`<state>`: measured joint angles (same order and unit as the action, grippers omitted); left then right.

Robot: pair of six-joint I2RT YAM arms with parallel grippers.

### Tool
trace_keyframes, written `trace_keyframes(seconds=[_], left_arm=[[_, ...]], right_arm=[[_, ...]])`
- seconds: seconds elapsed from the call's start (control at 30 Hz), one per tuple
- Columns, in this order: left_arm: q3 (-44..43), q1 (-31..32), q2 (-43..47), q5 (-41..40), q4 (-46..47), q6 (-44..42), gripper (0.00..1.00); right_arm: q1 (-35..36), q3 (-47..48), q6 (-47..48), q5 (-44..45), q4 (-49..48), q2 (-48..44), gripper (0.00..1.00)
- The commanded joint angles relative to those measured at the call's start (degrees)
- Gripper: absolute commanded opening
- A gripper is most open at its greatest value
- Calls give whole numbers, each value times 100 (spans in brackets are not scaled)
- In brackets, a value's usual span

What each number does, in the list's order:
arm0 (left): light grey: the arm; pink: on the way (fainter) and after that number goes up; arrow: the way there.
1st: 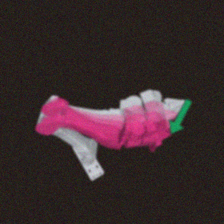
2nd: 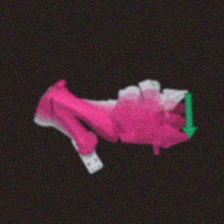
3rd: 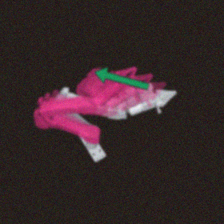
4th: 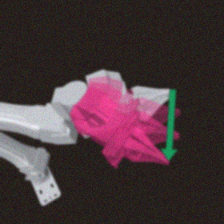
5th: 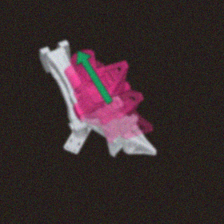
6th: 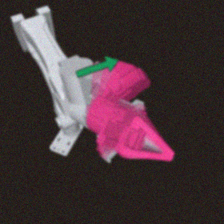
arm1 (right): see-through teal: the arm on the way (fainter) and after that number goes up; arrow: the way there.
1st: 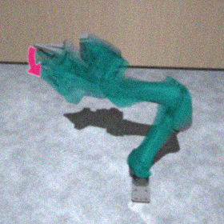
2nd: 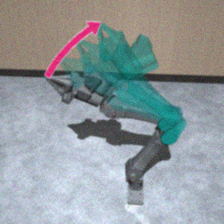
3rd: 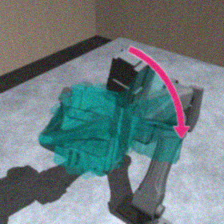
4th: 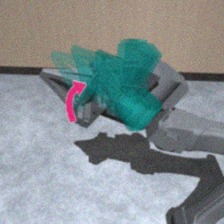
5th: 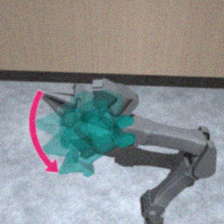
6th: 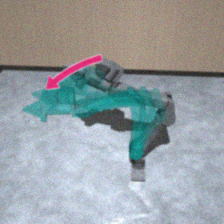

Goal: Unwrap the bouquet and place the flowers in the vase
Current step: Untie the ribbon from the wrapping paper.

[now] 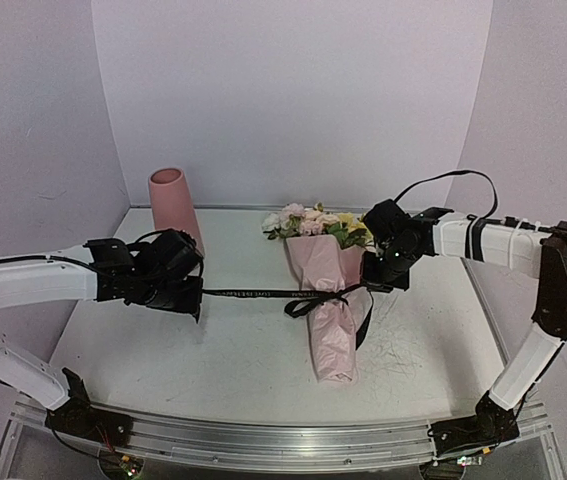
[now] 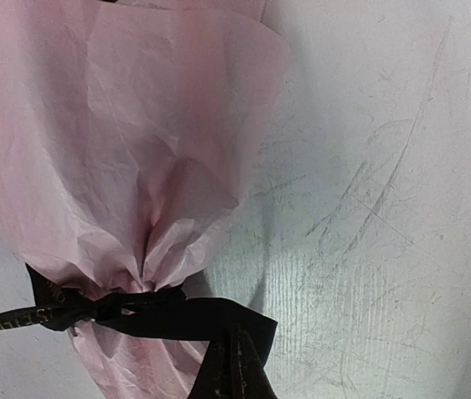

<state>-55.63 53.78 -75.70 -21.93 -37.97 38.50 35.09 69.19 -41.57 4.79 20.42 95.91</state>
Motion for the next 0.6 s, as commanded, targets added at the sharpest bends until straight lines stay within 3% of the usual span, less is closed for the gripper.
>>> trace_keyframes(seconds=[0.0,0.57], left_arm=[[19,-51,229,-455,-200,114,0],[-249,-61,-70,-1019,-324,242,0]], right_arm=[[-3,308,-51,391,470,-338,0],[4,666,291,1119,811,-336,0]])
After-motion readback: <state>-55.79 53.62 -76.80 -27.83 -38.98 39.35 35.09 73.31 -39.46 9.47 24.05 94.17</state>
